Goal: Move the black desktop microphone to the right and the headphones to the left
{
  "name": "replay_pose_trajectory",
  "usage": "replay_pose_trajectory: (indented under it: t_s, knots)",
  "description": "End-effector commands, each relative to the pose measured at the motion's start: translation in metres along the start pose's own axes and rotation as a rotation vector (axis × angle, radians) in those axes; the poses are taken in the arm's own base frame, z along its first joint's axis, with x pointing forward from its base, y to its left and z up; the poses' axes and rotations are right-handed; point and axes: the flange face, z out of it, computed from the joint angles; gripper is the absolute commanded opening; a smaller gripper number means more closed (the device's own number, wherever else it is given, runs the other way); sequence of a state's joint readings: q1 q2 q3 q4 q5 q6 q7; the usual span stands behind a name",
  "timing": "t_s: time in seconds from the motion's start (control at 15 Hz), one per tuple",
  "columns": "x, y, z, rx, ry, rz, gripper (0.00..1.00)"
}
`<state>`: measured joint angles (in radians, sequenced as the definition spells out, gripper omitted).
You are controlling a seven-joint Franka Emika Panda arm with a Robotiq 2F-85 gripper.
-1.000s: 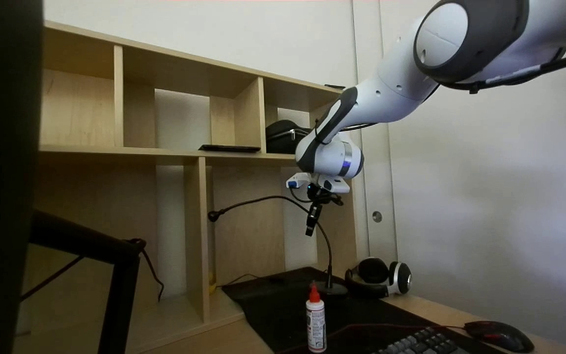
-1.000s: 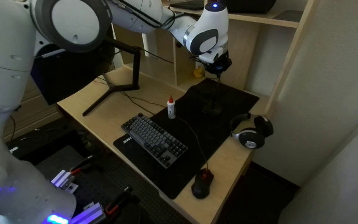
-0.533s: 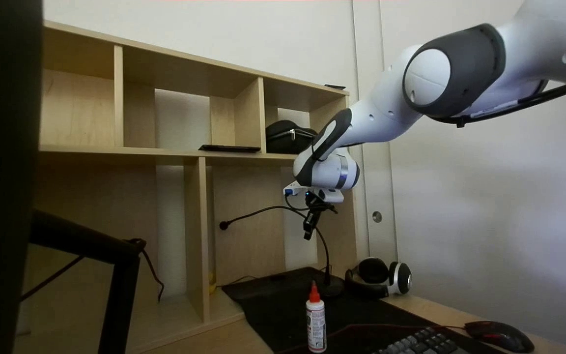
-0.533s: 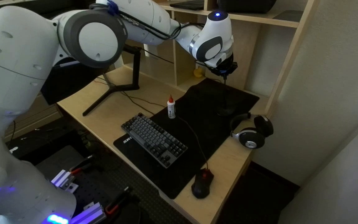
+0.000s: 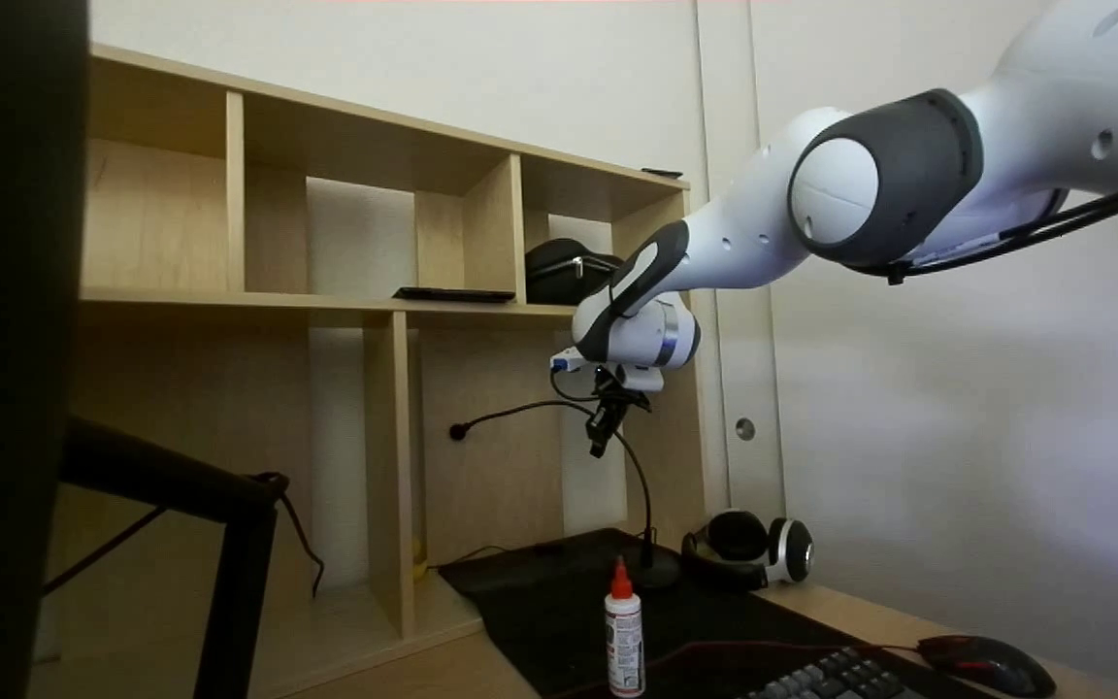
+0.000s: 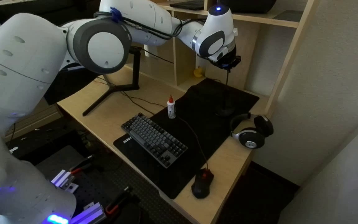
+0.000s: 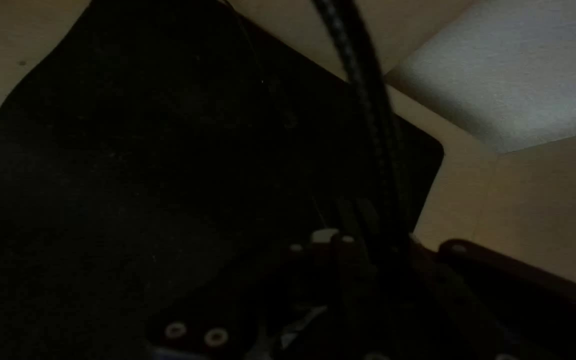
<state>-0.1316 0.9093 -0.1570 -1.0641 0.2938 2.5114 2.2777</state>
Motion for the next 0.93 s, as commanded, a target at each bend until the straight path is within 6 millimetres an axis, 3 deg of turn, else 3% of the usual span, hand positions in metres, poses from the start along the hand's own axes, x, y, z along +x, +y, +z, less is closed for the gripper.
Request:
replay_pose_trajectory:
  t_s: [0.0, 0.33, 0.87]
  knots:
    - [-0.009, -0.007, -0.007, 0.004, -0.008, 0.051, 0.01]
    - [-0.008, -0.004, -0.012, -0.033, -0.011, 0.088, 0.01]
    - [0.000, 0.019, -0.041, -0.137, 0.063, 0.033, 0.01]
